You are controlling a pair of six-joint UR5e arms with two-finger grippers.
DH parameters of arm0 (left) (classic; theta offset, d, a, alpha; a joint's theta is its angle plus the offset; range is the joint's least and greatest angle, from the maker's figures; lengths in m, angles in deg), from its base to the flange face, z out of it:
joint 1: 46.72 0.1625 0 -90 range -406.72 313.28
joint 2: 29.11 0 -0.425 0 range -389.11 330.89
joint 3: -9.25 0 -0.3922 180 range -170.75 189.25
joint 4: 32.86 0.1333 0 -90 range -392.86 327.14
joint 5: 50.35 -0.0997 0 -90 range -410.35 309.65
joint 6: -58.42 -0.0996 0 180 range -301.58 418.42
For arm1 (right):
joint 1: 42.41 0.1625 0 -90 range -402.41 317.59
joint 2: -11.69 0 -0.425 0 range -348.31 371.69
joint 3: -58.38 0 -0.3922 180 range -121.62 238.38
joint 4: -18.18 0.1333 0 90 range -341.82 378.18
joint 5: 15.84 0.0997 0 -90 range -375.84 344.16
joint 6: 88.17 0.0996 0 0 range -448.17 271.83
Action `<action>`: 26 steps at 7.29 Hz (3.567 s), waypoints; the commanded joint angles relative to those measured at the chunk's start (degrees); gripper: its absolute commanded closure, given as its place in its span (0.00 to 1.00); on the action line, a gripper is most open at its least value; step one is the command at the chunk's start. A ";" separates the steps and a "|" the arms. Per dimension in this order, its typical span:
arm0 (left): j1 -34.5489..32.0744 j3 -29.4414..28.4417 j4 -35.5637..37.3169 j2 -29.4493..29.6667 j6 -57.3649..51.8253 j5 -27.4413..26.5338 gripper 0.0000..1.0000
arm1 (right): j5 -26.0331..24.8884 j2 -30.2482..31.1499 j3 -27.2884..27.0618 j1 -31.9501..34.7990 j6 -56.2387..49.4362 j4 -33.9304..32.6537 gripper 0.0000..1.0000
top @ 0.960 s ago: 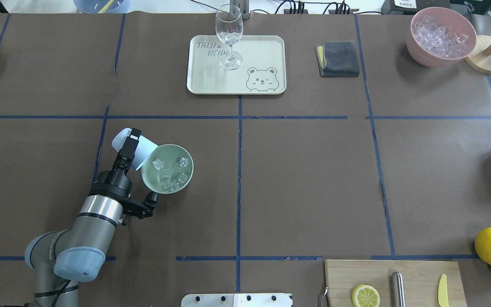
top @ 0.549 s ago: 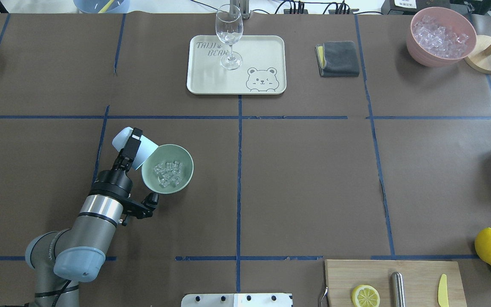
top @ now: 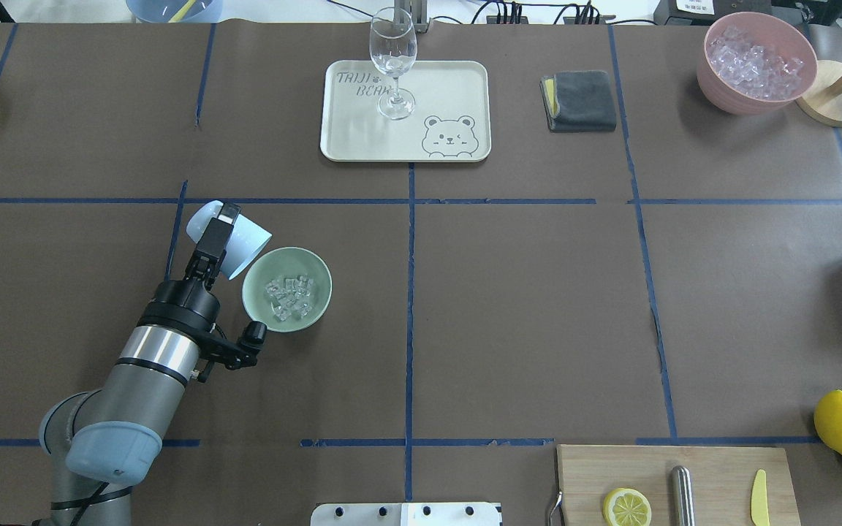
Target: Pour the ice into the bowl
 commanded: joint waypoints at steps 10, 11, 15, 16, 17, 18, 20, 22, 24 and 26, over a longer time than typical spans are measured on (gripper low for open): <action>1.81 -0.25 -20.34 -4.72 96.88 0.34 1.00 | 0.10 0.28 -0.11 0.00 -0.09 0.00 0.00; 1.55 -0.25 -20.25 -6.83 101.98 0.52 1.00 | 0.10 0.28 -0.20 0.00 -0.09 0.00 0.00; -2.13 -0.51 -20.25 -22.02 122.49 7.94 1.00 | 0.10 0.19 -0.20 0.00 -0.09 0.09 0.00; -3.11 -2.77 -20.25 -25.27 125.47 8.69 1.00 | 0.10 0.27 -0.29 0.00 -0.09 0.09 0.00; -4.33 -7.23 -20.43 -25.48 127.41 8.61 1.00 | 0.10 0.19 -0.29 0.00 -0.09 0.09 0.00; -5.39 -12.32 -20.43 -25.31 130.91 8.52 1.00 | 0.10 0.19 -0.38 0.00 -0.09 0.09 0.00; -5.49 -14.73 -20.08 -24.69 131.56 8.61 1.00 | 0.01 0.01 -0.38 0.00 -0.09 0.09 0.00; -5.23 -16.85 -19.81 -23.90 131.65 9.57 1.00 | 0.01 0.01 -0.38 0.00 -0.09 0.00 0.00; -5.05 -18.87 -19.81 -21.45 133.65 9.84 0.96 | 0.01 0.01 -0.38 0.00 -0.09 0.09 0.00; -5.22 -19.58 -19.81 -20.29 134.46 9.84 0.89 | 0.01 -0.08 -0.47 0.26 -0.09 0.09 0.00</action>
